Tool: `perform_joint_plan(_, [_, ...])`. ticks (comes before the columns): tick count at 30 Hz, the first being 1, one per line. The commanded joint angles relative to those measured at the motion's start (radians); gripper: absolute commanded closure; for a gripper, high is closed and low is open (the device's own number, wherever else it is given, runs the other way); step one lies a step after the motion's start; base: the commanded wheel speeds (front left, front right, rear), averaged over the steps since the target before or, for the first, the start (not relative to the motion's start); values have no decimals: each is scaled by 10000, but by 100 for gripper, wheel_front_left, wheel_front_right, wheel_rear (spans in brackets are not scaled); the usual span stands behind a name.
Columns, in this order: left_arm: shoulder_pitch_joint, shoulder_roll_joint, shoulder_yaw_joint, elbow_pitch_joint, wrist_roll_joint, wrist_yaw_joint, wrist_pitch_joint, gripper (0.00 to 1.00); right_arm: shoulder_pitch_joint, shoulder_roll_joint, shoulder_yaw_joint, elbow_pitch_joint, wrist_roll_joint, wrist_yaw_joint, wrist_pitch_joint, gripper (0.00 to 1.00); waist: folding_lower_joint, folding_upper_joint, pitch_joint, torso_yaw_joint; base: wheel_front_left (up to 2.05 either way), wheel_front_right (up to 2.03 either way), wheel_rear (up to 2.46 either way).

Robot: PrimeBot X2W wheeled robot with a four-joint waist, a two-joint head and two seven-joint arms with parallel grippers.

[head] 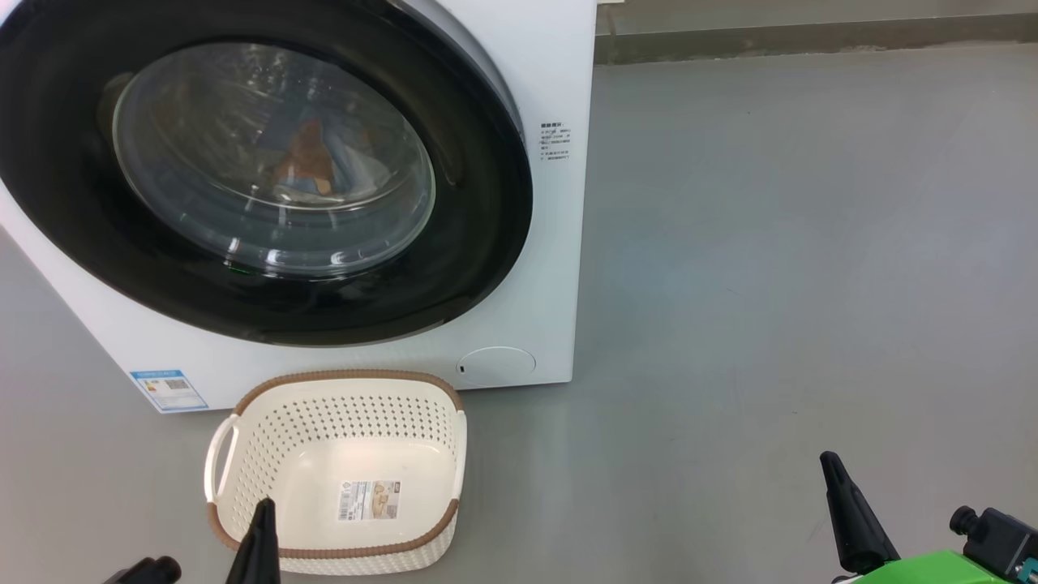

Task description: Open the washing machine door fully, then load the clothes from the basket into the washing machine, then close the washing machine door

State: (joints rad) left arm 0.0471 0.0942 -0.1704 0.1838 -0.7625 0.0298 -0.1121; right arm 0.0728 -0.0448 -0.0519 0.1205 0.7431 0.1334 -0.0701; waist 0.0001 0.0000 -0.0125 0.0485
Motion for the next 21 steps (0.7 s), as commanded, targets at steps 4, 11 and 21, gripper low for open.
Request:
perform_joint_plan(4, [-550,87,316,-141,-569,-187,114,100,-461,-147,-5,-128,548,-10,111,100,0,0,7,-22,0,0,0])
perform_joint_plan(11, [-639,60,518,-75,-1320,-317,287,100,-582,-162,-29,-4,1320,-12,244,100,0,0,21,-65,0,0,0])
perform_joint_plan(21, [-766,18,811,22,-2388,-504,537,100,-755,-178,-70,174,2418,-14,439,100,-1,0,41,-126,0,0,0])
